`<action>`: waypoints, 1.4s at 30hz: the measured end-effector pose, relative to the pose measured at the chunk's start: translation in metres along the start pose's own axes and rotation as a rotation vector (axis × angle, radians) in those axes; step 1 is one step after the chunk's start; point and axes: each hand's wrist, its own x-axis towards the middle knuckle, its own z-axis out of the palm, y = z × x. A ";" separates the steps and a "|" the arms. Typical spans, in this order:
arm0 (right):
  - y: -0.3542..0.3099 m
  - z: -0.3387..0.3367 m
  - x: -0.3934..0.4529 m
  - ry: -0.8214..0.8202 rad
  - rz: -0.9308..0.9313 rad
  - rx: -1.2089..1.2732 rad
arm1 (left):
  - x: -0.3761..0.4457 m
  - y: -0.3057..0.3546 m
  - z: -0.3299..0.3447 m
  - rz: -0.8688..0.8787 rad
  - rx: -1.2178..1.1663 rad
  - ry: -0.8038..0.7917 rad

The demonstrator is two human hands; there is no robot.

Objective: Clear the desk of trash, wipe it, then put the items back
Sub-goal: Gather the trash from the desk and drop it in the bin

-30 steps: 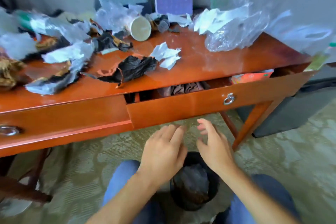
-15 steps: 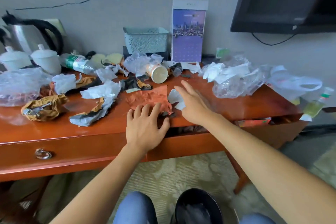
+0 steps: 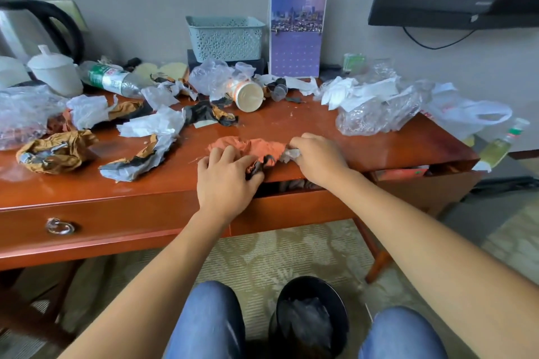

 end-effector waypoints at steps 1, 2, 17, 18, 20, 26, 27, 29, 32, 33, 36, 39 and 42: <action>0.002 0.000 -0.013 0.024 -0.011 0.032 | -0.003 0.002 0.000 0.007 -0.015 0.006; 0.002 -0.001 -0.027 0.036 -0.022 0.071 | -0.009 0.005 -0.001 0.025 -0.028 0.022; 0.044 0.135 -0.230 -0.079 0.495 0.477 | -0.167 0.074 0.123 0.475 -0.114 -0.290; 0.048 0.150 -0.235 -0.116 0.539 0.478 | -0.171 0.076 0.136 0.462 -0.103 -0.369; 0.056 0.175 -0.240 -0.222 0.606 0.456 | -0.177 0.080 0.158 0.423 -0.074 -0.514; 0.080 0.218 -0.226 -0.553 0.668 0.327 | -0.178 0.091 0.221 0.357 -0.068 -0.702; 0.082 0.226 -0.224 -0.590 0.689 0.312 | -0.176 0.094 0.230 0.347 -0.066 -0.724; 0.082 0.241 -0.220 -0.661 0.731 0.289 | -0.176 0.097 0.247 0.319 -0.062 -0.765; 0.080 0.261 -0.220 -0.788 0.759 0.285 | -0.181 0.095 0.265 0.309 -0.010 -0.873; 0.080 0.266 -0.221 -0.851 0.761 0.290 | -0.183 0.094 0.270 0.319 -0.007 -0.927; 0.084 0.273 -0.222 -0.969 0.788 0.301 | -0.186 0.087 0.281 0.312 -0.034 -1.081; 0.089 0.268 -0.218 -0.927 0.792 0.262 | -0.185 0.082 0.282 0.300 -0.032 -1.112; 0.088 0.256 -0.217 -0.857 0.773 0.249 | -0.180 0.083 0.272 0.319 -0.022 -1.031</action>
